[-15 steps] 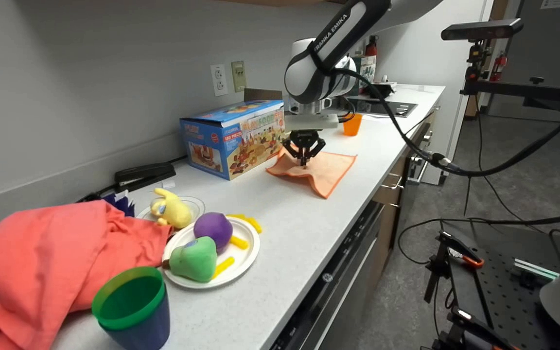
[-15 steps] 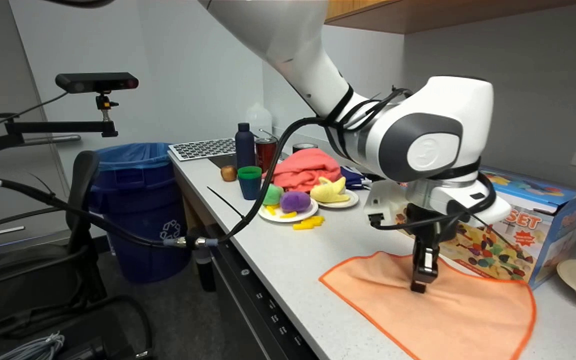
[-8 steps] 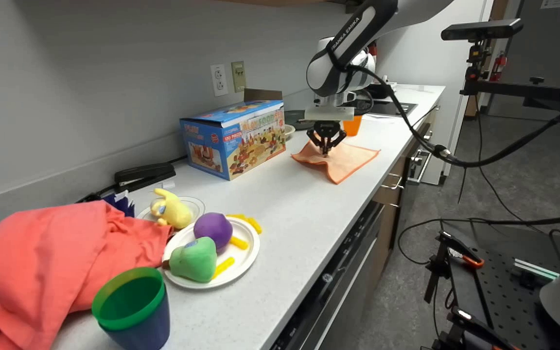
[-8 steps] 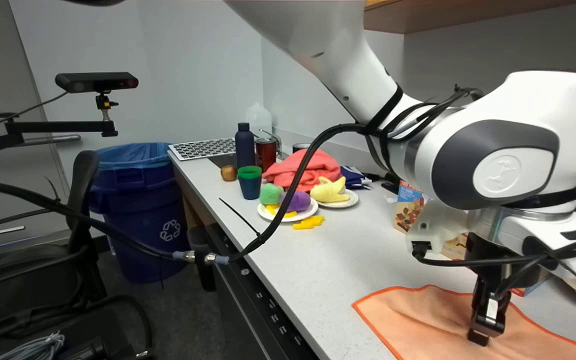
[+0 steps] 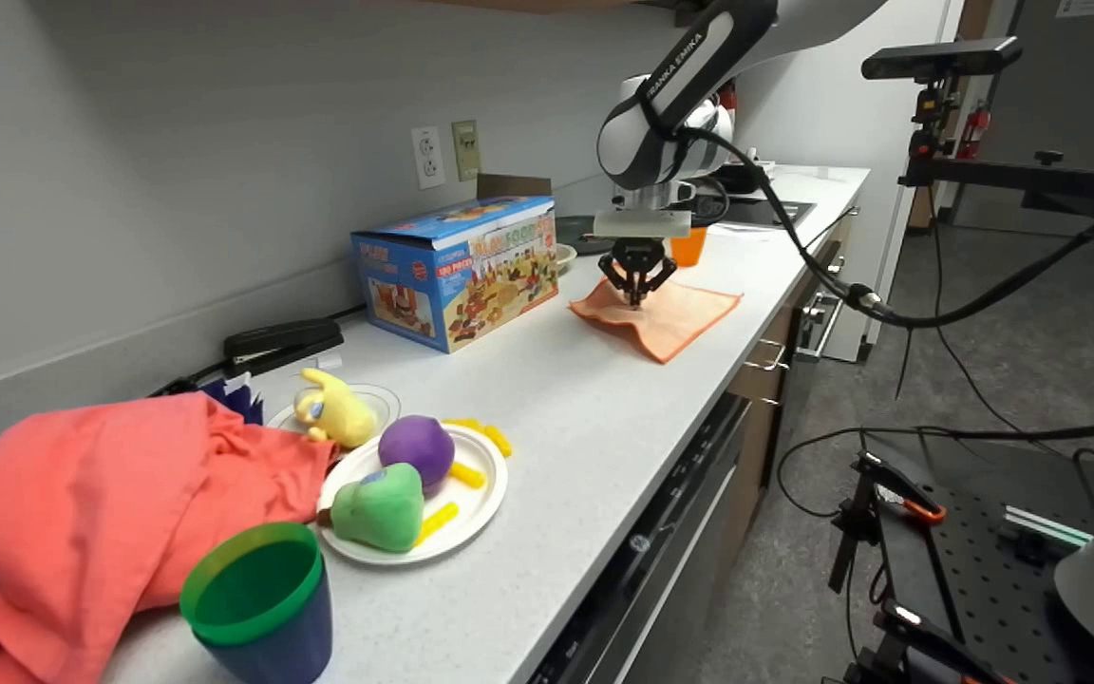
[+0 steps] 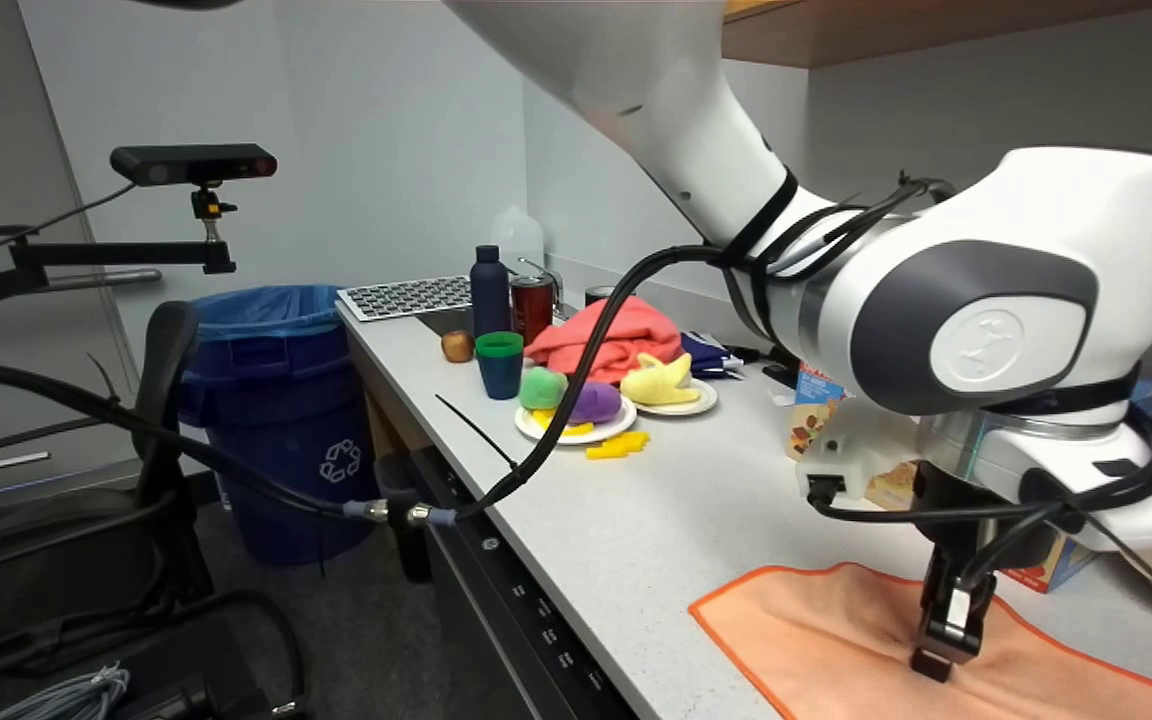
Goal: Use the peach towel to wipe the countertop
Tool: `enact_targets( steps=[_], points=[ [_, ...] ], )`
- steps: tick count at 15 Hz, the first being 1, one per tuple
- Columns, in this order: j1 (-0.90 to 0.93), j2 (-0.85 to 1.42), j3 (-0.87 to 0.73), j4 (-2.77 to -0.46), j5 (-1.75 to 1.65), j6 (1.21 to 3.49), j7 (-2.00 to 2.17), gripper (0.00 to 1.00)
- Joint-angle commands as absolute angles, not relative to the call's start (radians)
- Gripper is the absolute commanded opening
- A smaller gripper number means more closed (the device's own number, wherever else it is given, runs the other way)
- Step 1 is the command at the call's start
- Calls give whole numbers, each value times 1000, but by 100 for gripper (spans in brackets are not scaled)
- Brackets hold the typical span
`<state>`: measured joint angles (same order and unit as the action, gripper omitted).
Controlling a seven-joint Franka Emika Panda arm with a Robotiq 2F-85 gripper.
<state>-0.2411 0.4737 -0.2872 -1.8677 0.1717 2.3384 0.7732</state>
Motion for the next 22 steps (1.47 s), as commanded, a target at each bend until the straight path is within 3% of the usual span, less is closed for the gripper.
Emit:
enact_targets(
  steps=[1, 7, 8, 9, 17, 19, 22],
  points=[
    [-217, 459, -267, -1894, 179, 2327, 756, 1],
    [-181, 439, -250, -1909, 157, 2332, 733, 1],
    [-177, 438, -250, -1909, 158, 2332, 734, 28],
    [-174, 434, -250, -1909, 159, 2331, 733, 29],
    [-155, 368, -258, -1908, 113, 2302, 720, 89],
    [-152, 332, -254, -1905, 100, 2288, 710, 100],
    [-150, 271, -246, -1906, 91, 2261, 686, 100]
  ],
)
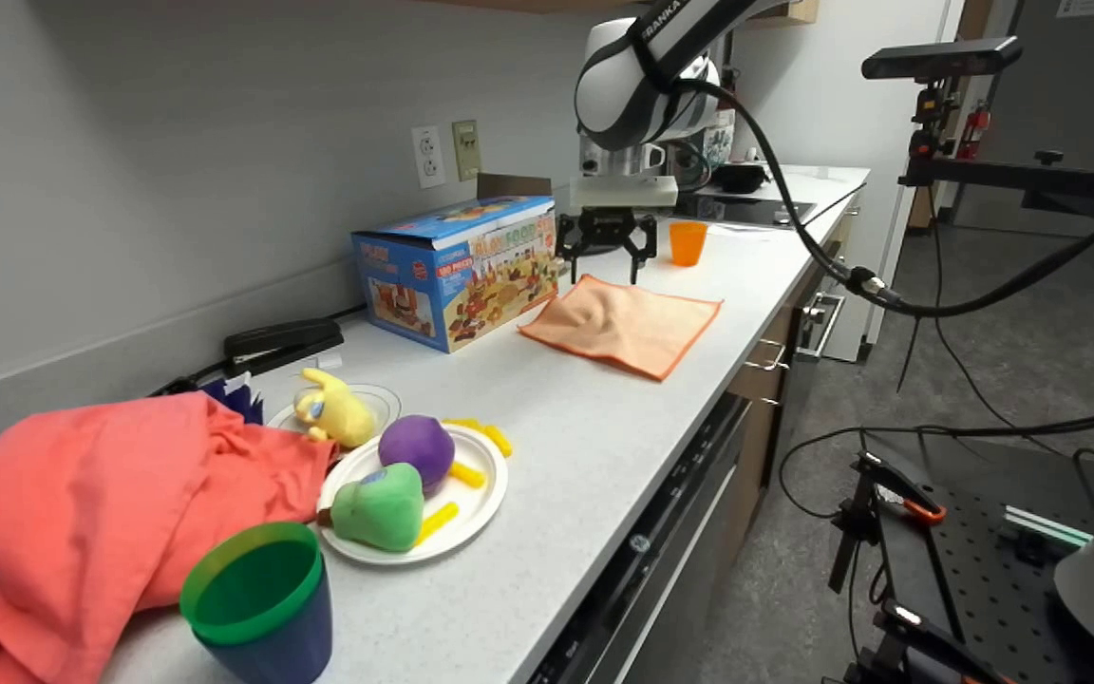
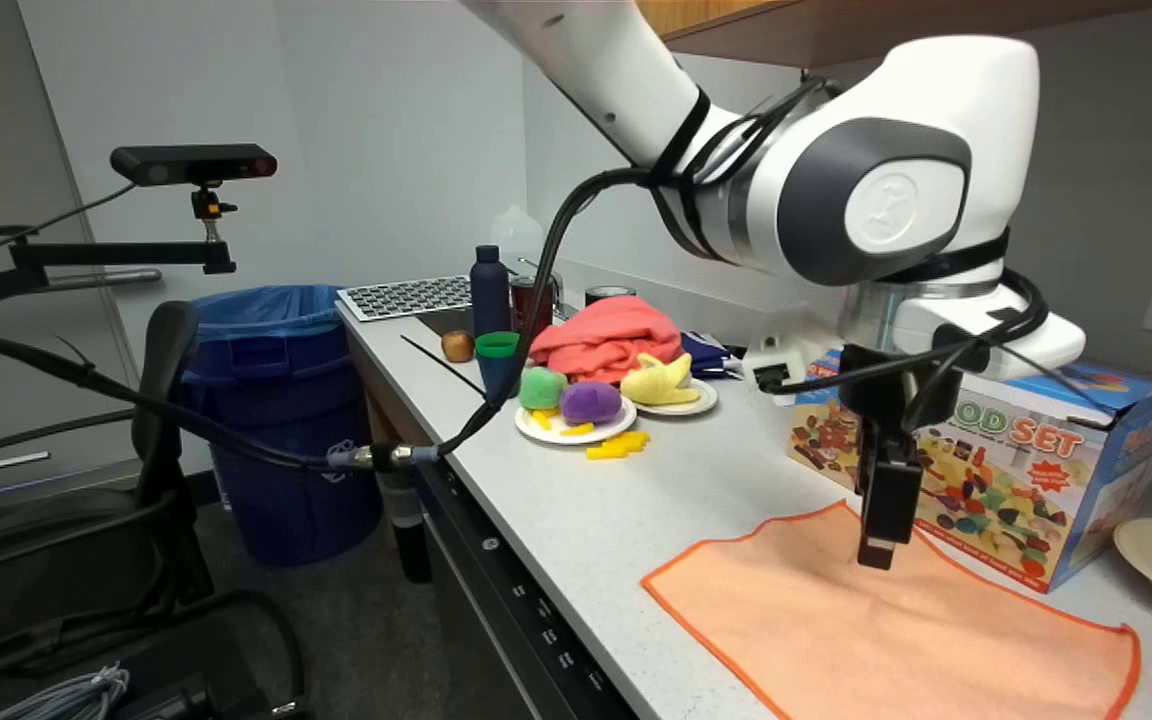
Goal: Use the peach towel to wipe the countertop
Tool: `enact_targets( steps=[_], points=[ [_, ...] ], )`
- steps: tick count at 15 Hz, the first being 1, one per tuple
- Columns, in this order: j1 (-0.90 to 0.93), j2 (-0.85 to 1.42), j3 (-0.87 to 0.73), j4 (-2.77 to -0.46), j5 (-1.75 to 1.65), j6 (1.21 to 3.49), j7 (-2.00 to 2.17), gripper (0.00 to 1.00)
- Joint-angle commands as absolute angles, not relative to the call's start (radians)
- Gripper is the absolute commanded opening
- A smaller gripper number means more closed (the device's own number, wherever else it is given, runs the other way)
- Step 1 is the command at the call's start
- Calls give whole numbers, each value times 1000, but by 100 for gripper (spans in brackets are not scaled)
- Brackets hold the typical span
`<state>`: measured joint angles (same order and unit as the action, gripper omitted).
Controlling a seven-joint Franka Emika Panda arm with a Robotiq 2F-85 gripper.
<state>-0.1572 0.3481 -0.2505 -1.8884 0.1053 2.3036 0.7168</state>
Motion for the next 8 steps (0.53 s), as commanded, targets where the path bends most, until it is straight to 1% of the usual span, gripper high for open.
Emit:
enact_targets(
  steps=[1, 4, 5, 8],
  points=[
    [-152, 247, -241, -1911, 103, 2266, 678, 100],
    [-155, 193, -232, -1916, 117, 2263, 682, 100],
    [-158, 246, -236, -1888, 105, 2276, 697, 100],
    [-159, 214, -233, -1894, 105, 2273, 697, 100]
  ],
)
